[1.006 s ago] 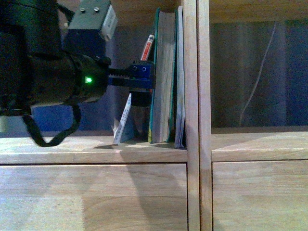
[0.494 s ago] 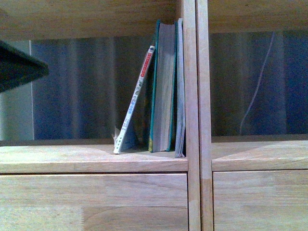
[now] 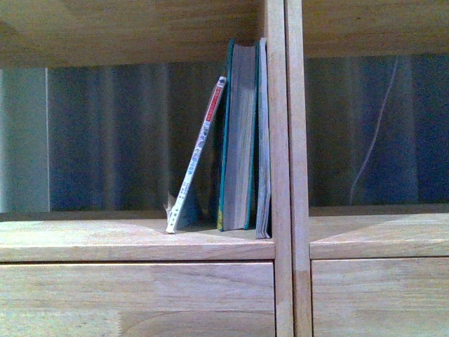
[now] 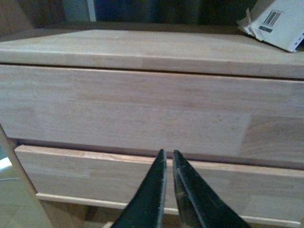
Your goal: Organize books on shelf
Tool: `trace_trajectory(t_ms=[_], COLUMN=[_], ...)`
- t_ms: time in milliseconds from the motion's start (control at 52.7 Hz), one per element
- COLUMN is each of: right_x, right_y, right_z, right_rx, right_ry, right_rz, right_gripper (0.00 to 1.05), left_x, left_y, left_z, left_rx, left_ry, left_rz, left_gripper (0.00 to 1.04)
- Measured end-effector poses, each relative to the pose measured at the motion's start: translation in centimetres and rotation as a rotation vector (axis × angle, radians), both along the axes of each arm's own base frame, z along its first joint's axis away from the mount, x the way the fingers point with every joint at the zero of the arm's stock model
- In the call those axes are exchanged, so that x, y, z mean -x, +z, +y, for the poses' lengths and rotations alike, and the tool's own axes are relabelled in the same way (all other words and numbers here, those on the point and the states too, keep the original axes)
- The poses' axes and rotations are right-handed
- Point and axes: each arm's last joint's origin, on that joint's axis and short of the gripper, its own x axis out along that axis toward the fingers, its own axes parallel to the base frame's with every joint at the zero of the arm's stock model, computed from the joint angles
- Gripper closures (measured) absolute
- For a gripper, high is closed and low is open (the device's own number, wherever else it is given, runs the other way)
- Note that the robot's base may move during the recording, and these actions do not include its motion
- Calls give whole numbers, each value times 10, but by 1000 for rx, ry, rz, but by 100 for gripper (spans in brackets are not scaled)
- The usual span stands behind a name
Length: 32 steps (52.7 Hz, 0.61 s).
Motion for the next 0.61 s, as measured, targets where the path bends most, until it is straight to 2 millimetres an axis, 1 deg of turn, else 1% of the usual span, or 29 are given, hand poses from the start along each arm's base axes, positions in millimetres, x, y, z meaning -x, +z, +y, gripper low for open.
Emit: trace_trajectory(t_ms=[19, 57, 95, 133, 171, 266, 608], right_x=[1, 2, 3, 4, 5, 8, 14], right_y=[-3, -6, -9, -14, -19, -29, -45], right_z=[-2, -4, -5, -5, -5, -6, -6], right_rx=[1, 4, 6, 10, 15, 15, 15], right_ry=[-10, -25, -33, -33, -32, -32, -31], right_rz=[0, -1, -4, -4, -1, 3, -6], right_gripper=[84, 89, 94, 102, 102, 102, 102], left_x=[1, 3, 5, 8, 11, 17, 29], left_y=[-2, -5, -9, -13, -17, -25, -41], left_z=[1, 2, 3, 4, 8, 16, 16], left_rx=[0, 1, -2, -3, -4, -5, -5], left_ry=[0, -3, 0, -6, -31, 9, 0], left_rz=[0, -1, 0, 0, -1, -5, -8], left_gripper=[99, 102, 102, 102, 102, 102, 102])
